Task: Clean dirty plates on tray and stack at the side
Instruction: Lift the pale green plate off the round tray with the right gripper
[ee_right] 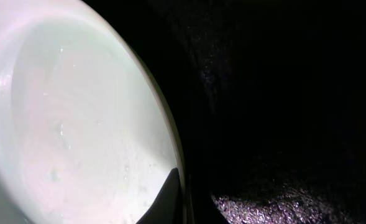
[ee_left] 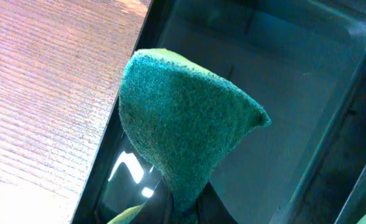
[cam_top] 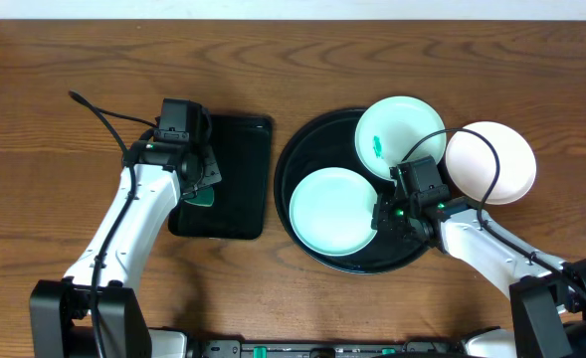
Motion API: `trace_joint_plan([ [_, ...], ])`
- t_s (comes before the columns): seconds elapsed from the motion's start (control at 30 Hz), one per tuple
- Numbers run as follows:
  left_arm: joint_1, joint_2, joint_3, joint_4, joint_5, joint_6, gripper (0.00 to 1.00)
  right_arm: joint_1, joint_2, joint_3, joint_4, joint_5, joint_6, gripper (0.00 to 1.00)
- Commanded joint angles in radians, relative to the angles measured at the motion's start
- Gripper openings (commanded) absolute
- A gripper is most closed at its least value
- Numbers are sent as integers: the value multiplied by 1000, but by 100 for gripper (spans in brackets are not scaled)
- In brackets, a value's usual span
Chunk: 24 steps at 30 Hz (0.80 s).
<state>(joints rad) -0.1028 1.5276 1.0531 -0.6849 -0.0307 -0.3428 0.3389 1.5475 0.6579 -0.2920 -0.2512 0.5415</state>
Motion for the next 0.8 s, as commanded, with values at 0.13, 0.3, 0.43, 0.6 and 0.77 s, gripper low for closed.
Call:
trace_joint_plan([
  [0.13,1,-9,-2,-5,2,-6,8,9,8,100,-140,-27,2,1],
  [0.3,1,-9,-2,-5,2,-6,7,9,8,200,-258,-28,-18,1],
  [0.43,1,-9,-2,-5,2,-6,7,9,8,284,-349,-28,-27,1],
  [0.6,1,-9,-2,-5,2,-6,8,9,8,381,-433,-27,-27,1],
  [0.77,1,-9,-2,-5,2,-6,8,9,8,465,-465,-27,-25,1],
])
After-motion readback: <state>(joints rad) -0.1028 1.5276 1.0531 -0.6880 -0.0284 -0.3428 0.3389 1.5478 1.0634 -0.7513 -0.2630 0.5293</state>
